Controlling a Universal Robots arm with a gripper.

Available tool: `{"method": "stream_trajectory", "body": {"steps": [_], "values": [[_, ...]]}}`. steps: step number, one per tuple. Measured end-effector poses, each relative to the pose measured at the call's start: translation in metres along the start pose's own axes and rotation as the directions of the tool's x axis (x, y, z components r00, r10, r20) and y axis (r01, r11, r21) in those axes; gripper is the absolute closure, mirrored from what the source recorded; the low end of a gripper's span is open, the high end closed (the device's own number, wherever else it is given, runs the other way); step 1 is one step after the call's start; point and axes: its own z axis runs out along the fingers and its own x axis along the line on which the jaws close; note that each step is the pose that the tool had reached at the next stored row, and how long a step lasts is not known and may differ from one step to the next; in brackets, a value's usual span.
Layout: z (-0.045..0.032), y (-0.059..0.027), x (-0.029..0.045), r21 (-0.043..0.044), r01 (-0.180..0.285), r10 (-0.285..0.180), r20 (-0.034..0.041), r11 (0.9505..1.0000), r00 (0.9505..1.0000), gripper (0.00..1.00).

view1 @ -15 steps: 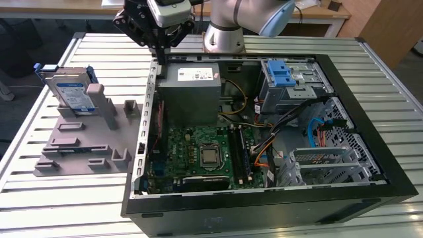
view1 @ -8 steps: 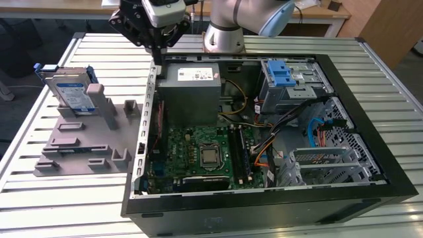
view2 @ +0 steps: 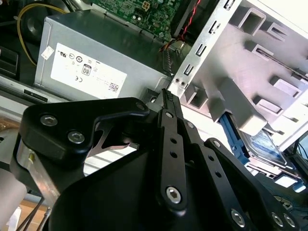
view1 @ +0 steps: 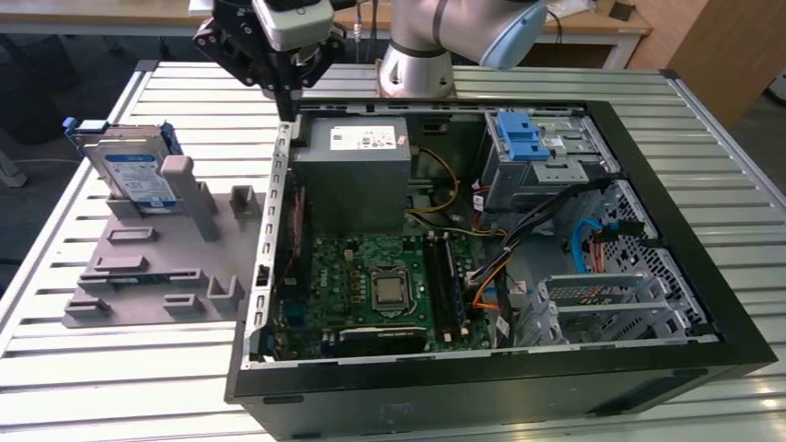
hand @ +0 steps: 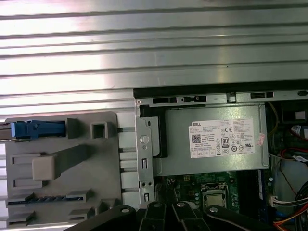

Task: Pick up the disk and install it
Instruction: 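Reach for the disk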

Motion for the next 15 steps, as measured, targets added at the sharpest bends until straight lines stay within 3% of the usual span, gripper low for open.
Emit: {"method": "stream_trajectory", "body": {"steps": [15], "values": [[0.0003, -0.0001, 0.0143, 0.0001, 0.000, 0.000, -0.0001, 1.0000, 1.0000, 0.89]]}}
